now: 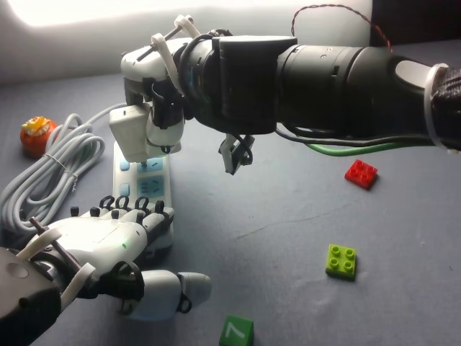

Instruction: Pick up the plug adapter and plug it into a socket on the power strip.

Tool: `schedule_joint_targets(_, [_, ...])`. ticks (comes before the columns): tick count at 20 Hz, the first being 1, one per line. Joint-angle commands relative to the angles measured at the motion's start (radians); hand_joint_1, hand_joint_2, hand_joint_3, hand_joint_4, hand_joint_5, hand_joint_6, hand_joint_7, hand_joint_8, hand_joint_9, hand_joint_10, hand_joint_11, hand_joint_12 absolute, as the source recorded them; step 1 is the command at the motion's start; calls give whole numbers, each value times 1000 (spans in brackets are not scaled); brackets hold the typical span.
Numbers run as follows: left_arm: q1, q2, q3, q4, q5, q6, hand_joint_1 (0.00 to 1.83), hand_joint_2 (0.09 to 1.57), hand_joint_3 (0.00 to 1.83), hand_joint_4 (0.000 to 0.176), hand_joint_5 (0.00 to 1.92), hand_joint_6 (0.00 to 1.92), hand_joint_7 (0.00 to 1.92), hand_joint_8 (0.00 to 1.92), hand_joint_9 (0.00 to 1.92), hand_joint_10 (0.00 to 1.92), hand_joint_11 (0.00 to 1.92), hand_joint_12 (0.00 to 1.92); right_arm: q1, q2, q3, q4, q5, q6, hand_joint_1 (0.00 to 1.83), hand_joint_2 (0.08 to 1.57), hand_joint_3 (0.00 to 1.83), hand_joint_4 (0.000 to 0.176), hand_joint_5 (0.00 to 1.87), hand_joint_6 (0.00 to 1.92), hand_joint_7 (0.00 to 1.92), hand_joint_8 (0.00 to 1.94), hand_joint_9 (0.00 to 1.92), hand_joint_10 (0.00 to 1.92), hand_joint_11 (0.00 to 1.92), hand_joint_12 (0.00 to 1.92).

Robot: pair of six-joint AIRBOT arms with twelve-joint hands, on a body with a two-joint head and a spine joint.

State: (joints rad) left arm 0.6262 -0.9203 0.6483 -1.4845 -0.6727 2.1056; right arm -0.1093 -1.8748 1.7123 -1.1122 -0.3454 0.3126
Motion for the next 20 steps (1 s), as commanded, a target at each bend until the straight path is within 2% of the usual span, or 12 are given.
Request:
schedule_joint_targets(1, [1,-6,3,-4,38,-3,0,1154,3,0,61,8,45,7,43,9,15,6,3,4,4,-27,31,-1,1271,1086,0,0,948,981,1133,765,1094,619,864,974])
schedule_joint_targets(3, [-1,-6,3,-4,38,-3,0,1153,2,0,61,7,45,6,37,5,16,7,1,4,4,-27,29,0,1244,1085,5,0,953,985,1144,770,1226,251,897,941])
schedule_joint_targets(5, [-1,-6,3,-4,38,-3,0,1146,0,0,57,4,35,1,27,0,10,6,3,4,4,-27,28,2,1245,1081,1,0,967,958,1159,749,1283,133,906,945])
schedule_joint_targets(6, [-1,-6,4,-4,38,-3,0,1143,0,0,54,2,33,0,28,1,7,4,3,3,4,-27,32,5,1359,1069,8,0,935,942,1129,706,1115,818,894,964])
schedule_joint_targets(7, [-1,-6,5,-4,38,-3,0,1147,0,0,51,1,32,0,26,0,1,2,3,0,4,-27,37,7,1379,1082,0,0,903,980,1096,745,1059,996,878,989])
schedule_joint_targets(8, [-1,-6,6,-4,38,-3,0,1151,2,0,52,1,39,3,31,2,0,1,2,-2,4,-27,38,5,1268,1091,0,0,932,1003,1128,775,1092,616,864,988])
schedule_joint_targets(9, [-1,-6,6,-4,38,-3,0,1154,2,0,51,1,38,2,27,1,0,0,0,-6,4,-27,37,1,1362,1080,0,0,920,976,1110,726,1061,941,868,990])
schedule_joint_targets(10, [-1,-6,6,-4,38,-3,0,1154,2,0,50,0,36,1,27,1,0,0,-1,-11,4,-27,36,-3,1381,1078,0,0,920,968,1106,717,1053,1011,866,989])
schedule_joint_targets(17, [2,-6,2,-4,38,-5,0,1149,0,0,49,0,37,1,31,0,1,0,-12,-36,6,-27,28,-15,1382,1090,0,0,898,1012,1070,777,1023,1065,853,1002])
schedule_joint_targets(18, [3,-6,2,-4,38,-5,0,1137,0,0,29,0,11,0,11,0,0,0,-15,-37,6,-27,28,-15,1264,1100,0,0,922,1031,1096,816,1062,622,839,991])
schedule_joint_targets(19, [3,-6,2,-4,38,-5,0,1143,0,0,13,0,1,0,1,0,0,0,-19,-38,6,-27,28,-15,1246,1091,0,0,947,1002,1134,769,1151,370,871,957])
schedule_joint_targets(20, [3,-5,2,-4,38,-5,0,1145,0,0,5,0,0,0,0,0,0,0,-24,-40,6,-27,28,-18,1246,1082,1,0,962,977,1158,737,1220,226,901,925])
